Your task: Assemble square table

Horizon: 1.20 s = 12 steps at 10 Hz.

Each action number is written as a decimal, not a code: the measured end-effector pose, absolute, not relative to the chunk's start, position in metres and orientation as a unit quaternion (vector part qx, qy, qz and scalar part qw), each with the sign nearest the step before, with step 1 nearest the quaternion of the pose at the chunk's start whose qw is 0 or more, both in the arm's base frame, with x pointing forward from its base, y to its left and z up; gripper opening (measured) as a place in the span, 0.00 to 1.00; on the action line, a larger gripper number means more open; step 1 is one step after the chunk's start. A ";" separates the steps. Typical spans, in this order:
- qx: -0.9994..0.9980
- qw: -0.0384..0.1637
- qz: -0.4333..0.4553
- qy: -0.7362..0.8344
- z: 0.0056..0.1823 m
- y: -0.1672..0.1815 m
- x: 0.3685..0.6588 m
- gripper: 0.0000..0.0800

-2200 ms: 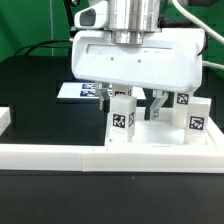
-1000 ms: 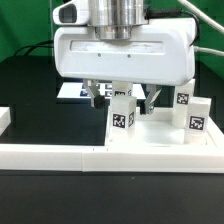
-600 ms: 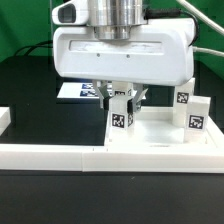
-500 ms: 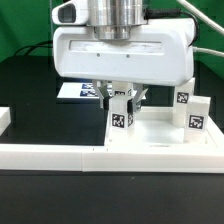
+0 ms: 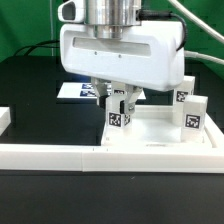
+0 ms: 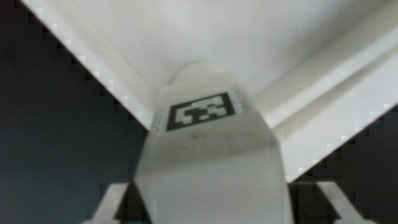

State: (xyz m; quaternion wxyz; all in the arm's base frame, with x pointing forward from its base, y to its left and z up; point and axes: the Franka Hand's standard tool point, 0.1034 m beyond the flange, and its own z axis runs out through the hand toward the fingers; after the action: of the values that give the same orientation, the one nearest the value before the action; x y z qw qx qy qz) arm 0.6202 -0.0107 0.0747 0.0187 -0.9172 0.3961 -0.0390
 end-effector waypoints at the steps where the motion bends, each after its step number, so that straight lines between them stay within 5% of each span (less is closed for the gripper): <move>1: -0.914 0.018 -0.039 0.404 0.075 -0.011 0.620 0.39; 6: -0.912 0.012 -0.038 0.409 0.075 -0.013 0.616 0.40; 8: -0.910 0.024 -0.035 0.413 0.088 -0.009 0.618 0.71; 9: -0.910 0.033 -0.039 0.412 0.101 -0.009 0.618 0.79; 12: -0.909 0.054 -0.043 0.412 0.133 -0.011 0.617 0.81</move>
Offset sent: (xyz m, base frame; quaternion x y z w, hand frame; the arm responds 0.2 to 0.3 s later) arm 0.0000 0.0000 0.0000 0.0000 0.0000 0.0000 1.0000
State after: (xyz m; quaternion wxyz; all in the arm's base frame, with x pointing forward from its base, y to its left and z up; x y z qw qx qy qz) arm 0.6167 -0.0112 0.1331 0.0535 -0.9085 0.4121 -0.0428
